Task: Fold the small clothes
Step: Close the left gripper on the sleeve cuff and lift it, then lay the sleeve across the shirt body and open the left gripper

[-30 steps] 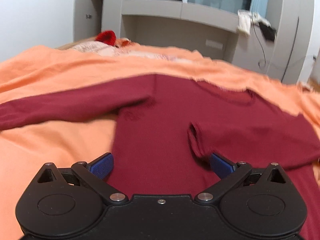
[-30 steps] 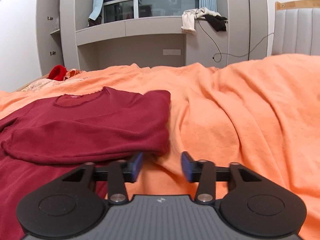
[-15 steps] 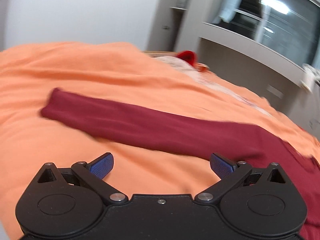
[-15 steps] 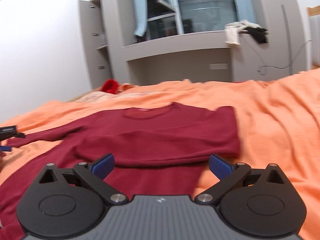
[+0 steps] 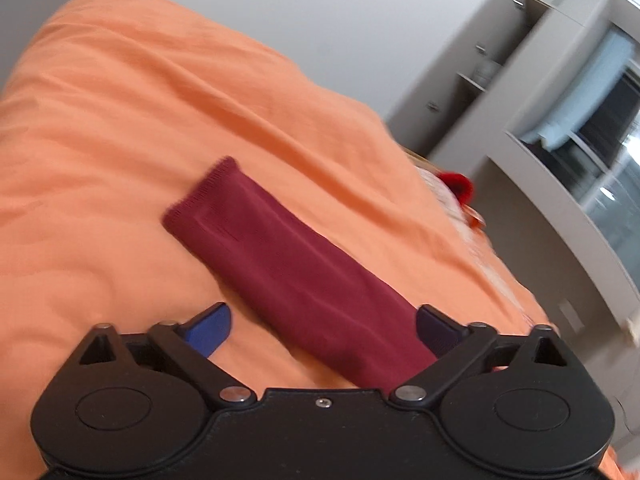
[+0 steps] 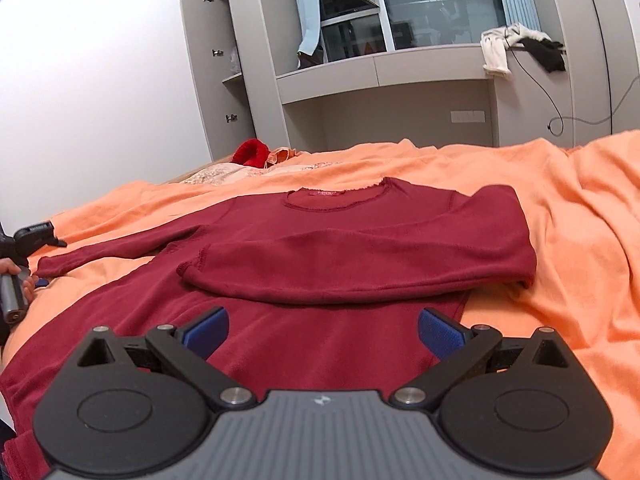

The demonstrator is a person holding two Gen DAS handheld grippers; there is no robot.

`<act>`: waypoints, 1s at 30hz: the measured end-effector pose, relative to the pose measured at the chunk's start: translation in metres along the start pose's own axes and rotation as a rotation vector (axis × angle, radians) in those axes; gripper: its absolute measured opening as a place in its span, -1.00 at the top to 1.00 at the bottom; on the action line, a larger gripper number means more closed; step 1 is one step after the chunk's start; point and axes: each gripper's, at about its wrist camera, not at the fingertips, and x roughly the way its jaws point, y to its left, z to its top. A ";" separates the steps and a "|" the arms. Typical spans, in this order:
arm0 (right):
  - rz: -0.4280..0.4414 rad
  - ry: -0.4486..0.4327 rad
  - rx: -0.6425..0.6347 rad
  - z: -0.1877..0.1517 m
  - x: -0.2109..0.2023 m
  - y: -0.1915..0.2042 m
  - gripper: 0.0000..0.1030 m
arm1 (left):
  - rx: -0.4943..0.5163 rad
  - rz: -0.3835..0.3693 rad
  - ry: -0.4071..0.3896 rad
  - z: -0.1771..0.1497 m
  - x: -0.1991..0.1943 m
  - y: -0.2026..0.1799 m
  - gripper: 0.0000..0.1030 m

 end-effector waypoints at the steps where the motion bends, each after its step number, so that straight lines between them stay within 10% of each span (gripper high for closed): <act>1: 0.003 0.002 0.006 -0.001 0.001 -0.001 -0.99 | -0.009 0.027 -0.015 0.001 0.001 0.004 -0.73; 5: 0.010 0.019 0.027 -0.003 0.004 -0.005 -0.99 | -0.086 0.111 -0.086 0.006 0.003 0.013 -0.27; 9: 0.018 0.034 0.042 -0.006 0.006 -0.007 -0.99 | -0.162 0.117 -0.098 0.015 0.010 0.022 0.77; 17: 0.022 0.020 0.052 -0.006 0.002 -0.007 -0.99 | -0.107 -0.018 -0.219 0.027 -0.013 0.000 0.87; 30: 0.008 -0.015 0.051 -0.005 -0.007 -0.005 -0.99 | 0.382 -0.546 -0.252 -0.028 -0.122 -0.160 0.87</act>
